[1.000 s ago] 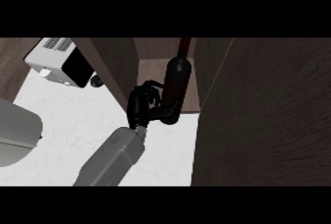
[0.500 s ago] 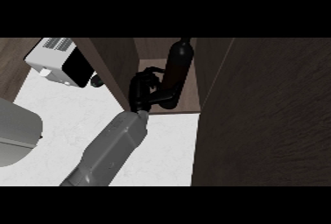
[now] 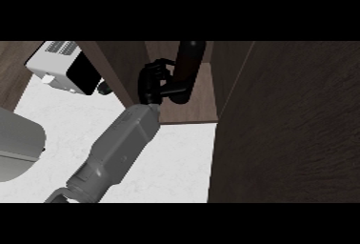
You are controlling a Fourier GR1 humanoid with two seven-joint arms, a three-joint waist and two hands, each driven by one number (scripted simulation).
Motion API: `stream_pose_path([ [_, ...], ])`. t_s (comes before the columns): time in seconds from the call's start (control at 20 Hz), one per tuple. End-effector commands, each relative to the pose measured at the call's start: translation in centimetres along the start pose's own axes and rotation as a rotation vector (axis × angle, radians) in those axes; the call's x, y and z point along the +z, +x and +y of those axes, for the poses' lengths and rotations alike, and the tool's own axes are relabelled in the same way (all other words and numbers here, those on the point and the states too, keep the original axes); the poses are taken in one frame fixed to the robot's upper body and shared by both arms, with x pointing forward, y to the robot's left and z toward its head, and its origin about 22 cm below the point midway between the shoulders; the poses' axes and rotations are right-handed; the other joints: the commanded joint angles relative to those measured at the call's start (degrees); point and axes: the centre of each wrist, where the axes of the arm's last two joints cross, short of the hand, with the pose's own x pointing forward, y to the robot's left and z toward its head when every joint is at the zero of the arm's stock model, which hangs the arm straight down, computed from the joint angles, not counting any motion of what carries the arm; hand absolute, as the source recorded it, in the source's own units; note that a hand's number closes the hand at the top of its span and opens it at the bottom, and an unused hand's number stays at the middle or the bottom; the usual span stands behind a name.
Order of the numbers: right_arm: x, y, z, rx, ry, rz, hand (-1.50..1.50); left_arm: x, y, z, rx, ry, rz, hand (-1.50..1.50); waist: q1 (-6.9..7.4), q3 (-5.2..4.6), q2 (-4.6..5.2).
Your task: Pick up the wine, place it into the cabinet and close the cabinet
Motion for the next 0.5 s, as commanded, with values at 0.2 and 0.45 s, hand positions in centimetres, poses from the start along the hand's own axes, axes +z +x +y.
stream_pose_path([
  [0.2, 2.1, 3.7, 0.2, -0.092, 0.024, -0.061, -1.50, -2.7, 3.0, -1.2, -0.133, 0.065, -0.082, 1.50, -0.27, 0.01, -0.05],
  [0.45, 1.8, 3.0, 0.5, -0.101, 0.047, -0.064, -1.50, -4.7, 4.3, 1.4, -0.325, 0.163, -0.135, -1.50, -1.22, 0.00, 0.33],
])
